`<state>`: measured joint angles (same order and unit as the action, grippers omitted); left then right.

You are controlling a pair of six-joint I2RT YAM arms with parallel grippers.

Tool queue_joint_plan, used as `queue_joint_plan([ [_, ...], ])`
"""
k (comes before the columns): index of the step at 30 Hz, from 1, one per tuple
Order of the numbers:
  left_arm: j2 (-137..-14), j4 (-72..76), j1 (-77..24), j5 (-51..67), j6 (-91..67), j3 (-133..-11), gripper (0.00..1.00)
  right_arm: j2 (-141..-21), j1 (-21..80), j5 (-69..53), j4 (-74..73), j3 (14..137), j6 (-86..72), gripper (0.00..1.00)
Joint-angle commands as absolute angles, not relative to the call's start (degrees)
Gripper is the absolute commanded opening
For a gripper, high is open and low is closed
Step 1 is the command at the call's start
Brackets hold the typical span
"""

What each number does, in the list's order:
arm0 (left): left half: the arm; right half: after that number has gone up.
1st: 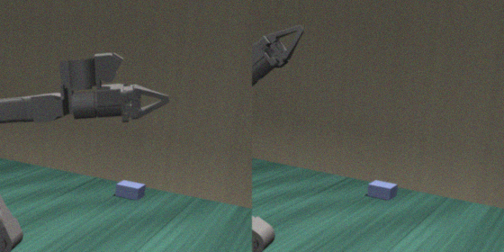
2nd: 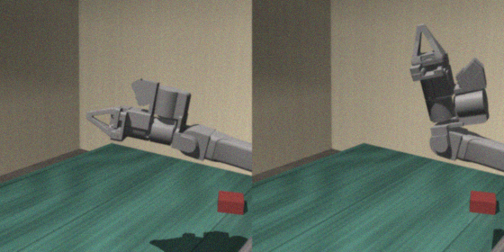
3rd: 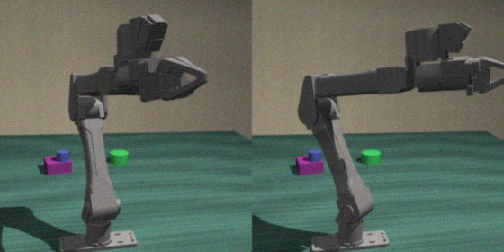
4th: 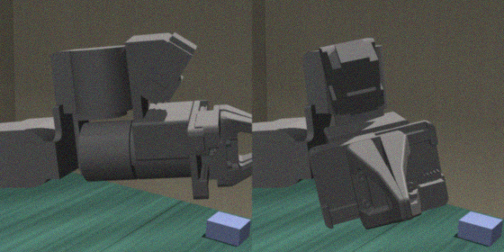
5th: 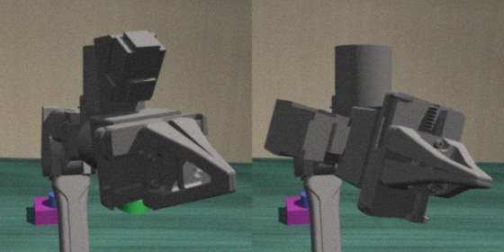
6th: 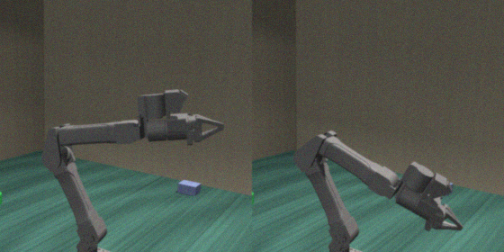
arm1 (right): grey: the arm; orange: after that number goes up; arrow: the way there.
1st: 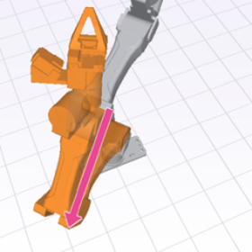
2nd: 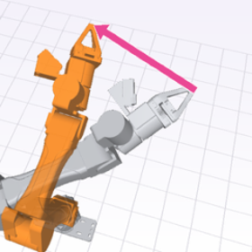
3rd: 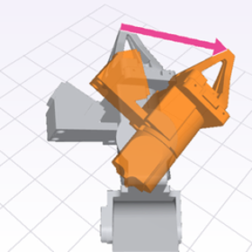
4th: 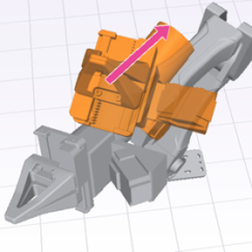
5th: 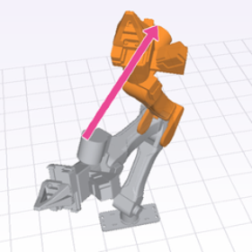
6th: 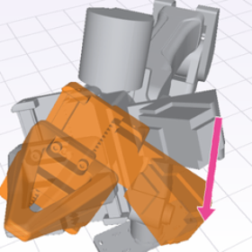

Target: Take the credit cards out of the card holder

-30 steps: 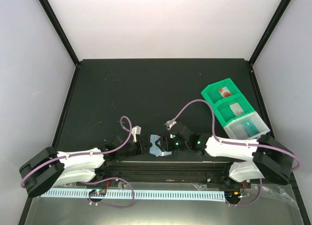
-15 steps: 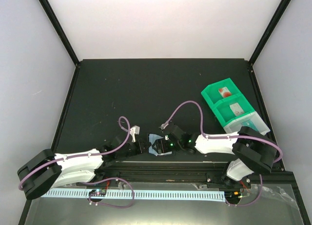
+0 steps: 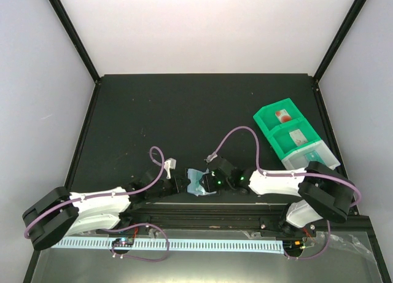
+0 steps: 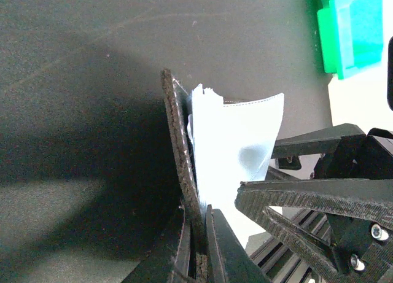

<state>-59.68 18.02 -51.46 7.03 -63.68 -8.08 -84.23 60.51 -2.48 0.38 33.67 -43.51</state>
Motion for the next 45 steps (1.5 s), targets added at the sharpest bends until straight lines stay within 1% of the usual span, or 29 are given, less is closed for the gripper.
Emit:
queue_joint_plan([
  [1, -60.0, 18.2, -51.8, 6.3, -63.5, -8.2, 0.02, -82.2, 60.8, 2.2, -1.7, 32.7, -42.2, 0.41],
  [6, -59.7, 17.9, -51.8, 6.0, -63.5, -8.3, 0.02, -78.5, 60.8, 7.1, -8.1, 33.7, -41.9, 0.40],
  [10, -59.9, 18.1, -51.8, 6.1, -63.7, -8.3, 0.02, -74.3, 60.7, 8.5, -10.9, 34.3, -41.6, 0.38],
  [13, -59.9, 18.1, -51.8, 6.3, -63.7, -8.4, 0.02, -71.7, 60.8, 5.0, -10.2, 35.0, -41.7, 0.38],
  [16, -59.9, 18.2, -51.8, 6.3, -63.7, -8.5, 0.02, -70.4, 60.8, -0.9, -4.2, 34.3, -42.7, 0.37],
  [20, -60.0, 18.2, -51.8, 6.5, -63.7, -8.6, 0.02, -72.5, 60.8, -5.7, 0.9, 34.6, -44.6, 0.33],
  [24, -60.3, 18.2, -51.9, 6.8, -63.7, -8.8, 0.14, -77.6, 60.8, -8.2, 3.1, 35.6, -45.9, 0.31],
  [27, -60.6, 18.4, -51.9, 7.2, -63.7, -8.9, 0.22, -80.5, 60.8, -6.7, 3.1, 35.4, -46.1, 0.31],
  [29, -60.8, 18.8, -51.9, 7.7, -63.7, -8.8, 0.26, -81.7, 60.8, -5.9, 3.5, 34.7, -46.0, 0.31],
  [30, -61.1, 19.3, -51.9, 8.0, -63.6, -8.7, 0.26, -82.3, 60.8, -5.7, 3.8, 34.3, -46.1, 0.31],
  [31, -61.2, 20.0, -51.9, 8.2, -63.6, -8.5, 0.25, -82.8, 60.8, -5.6, 4.4, 33.9, -46.1, 0.30],
  [33, -61.5, 21.1, -51.9, 8.7, -63.7, -8.3, 0.19, -83.9, 60.8, -5.2, 5.1, 33.3, -46.2, 0.27],
  [36, -61.8, 22.5, -51.9, 9.5, -63.9, -8.2, 0.08, -85.2, 60.8, -4.3, 5.4, 32.8, -46.1, 0.23],
  [38, -61.7, 23.6, -51.9, 10.1, -64.0, -8.0, 0.06, -85.5, 60.8, -3.5, 5.8, 32.2, -46.0, 0.21],
  [39, -61.6, 24.0, -51.9, 10.4, -64.0, -8.0, 0.06, -85.7, 60.8, -3.3, 6.2, 31.7, -46.0, 0.20],
  [41, -61.1, 24.9, -51.9, 10.8, -64.1, -7.7, 0.14, -85.8, 60.8, -2.7, 7.1, 30.7, -46.4, 0.16],
  [45, -59.9, 26.3, -51.9, 10.7, -64.1, -7.1, 0.27, -85.6, 60.8, -1.5, 8.2, 28.8, -47.1, 0.09],
])
